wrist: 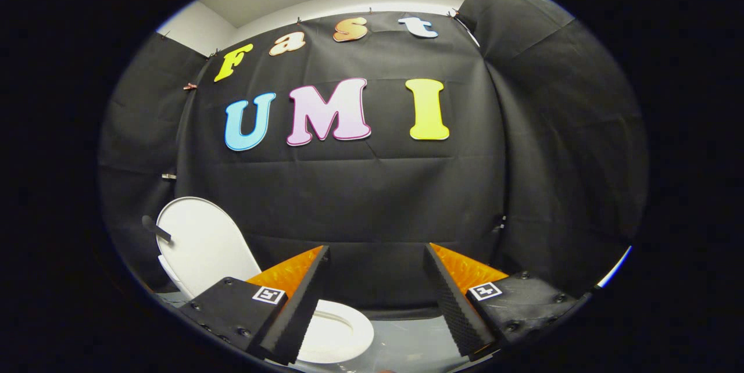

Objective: Open the toilet lid.

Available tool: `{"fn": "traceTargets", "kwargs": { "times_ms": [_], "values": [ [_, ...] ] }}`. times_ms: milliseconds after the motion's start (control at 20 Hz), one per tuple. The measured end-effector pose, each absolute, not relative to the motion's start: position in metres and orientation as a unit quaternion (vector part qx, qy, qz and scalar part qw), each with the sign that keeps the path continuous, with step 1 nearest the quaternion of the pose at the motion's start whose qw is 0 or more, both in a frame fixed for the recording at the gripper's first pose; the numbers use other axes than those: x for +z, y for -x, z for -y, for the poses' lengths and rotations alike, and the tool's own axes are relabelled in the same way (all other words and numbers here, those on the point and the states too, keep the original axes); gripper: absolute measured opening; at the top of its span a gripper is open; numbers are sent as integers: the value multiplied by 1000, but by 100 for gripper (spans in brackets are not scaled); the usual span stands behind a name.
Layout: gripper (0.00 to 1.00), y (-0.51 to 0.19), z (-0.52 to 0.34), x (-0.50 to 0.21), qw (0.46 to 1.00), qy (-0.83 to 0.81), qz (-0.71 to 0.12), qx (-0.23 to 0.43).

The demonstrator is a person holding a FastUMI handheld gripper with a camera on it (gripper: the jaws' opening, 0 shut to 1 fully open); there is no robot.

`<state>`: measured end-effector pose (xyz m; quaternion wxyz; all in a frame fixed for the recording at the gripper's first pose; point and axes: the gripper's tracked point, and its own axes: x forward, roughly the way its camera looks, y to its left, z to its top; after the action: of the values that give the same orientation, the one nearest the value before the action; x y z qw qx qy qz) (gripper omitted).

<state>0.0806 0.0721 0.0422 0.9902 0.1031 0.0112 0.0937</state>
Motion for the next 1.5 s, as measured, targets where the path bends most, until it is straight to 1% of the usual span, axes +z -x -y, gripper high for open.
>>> {"fn": "traceTargets", "kwargs": {
  "times_ms": [100,300,1200,1500],
  "values": [
    [99,-80,-69,36,991,-96,-11,93],
    [99,-77,-64,34,995,-55,17,81],
    [99,-61,-84,12,990,-93,-21,104],
    [99,-56,-81,18,991,-90,-13,102]
  ]
}}
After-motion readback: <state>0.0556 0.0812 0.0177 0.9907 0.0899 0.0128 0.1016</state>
